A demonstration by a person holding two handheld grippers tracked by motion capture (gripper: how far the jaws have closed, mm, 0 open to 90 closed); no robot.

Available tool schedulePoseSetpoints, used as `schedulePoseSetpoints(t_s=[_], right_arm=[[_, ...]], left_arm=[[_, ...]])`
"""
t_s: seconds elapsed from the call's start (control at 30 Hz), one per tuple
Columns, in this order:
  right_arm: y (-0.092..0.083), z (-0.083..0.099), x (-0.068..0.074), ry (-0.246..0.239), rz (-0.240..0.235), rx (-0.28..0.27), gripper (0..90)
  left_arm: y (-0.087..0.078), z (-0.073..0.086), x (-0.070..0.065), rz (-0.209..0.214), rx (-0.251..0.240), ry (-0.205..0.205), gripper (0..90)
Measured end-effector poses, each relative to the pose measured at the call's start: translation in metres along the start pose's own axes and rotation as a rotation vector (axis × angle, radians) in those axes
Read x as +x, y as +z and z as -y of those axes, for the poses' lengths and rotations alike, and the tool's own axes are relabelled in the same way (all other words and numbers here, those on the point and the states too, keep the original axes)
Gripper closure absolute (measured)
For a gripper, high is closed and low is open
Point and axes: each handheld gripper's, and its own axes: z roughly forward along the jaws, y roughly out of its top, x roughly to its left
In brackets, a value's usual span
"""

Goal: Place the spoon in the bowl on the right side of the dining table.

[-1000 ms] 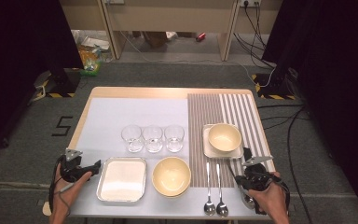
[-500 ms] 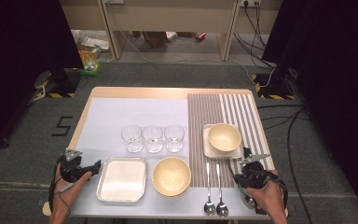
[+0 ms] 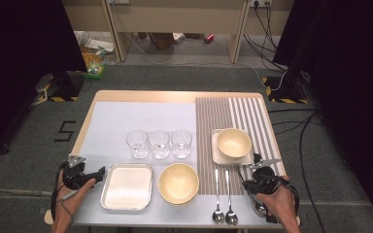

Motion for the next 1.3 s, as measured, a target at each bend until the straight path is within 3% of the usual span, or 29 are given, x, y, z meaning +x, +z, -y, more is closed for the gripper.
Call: schedulePoseSetpoints(t_s=[0.5, 0.6, 0.8, 0.9, 1.17, 1.3], right_arm=[[0.006, -0.003, 0.002, 0.002, 0.000, 0.031, 82.9], [0.005, -0.001, 0.000, 0.029, -0.016, 0.017, 86.5], [0.002, -0.002, -0.003, 0.038, -0.028, -0.015, 88.9], [0.000, -0.002, -0.003, 0.057, -0.068, -0.042, 89.1], [-0.013, -0.003, 0.001, 0.048, -0.146, -0.112, 89.7], [-0.021, -0.003, 0.003, 0.028, -0.152, -0.141, 89.9]], left_arm=[[0.000, 0.000, 0.000, 0.000, -0.001, 0.000, 13.2], [0.000, 0.000, 0.000, -0.001, -0.002, 0.000, 13.2], [0.000, 0.000, 0.000, 0.000, 0.000, 0.001, 13.2], [0.000, 0.000, 0.000, -0.001, -0.002, 0.000, 13.2], [0.000, 0.000, 0.000, 0.000, -0.002, 0.000, 13.2], [0.000, 0.000, 0.000, -0.001, -0.002, 0.001, 13.2]])
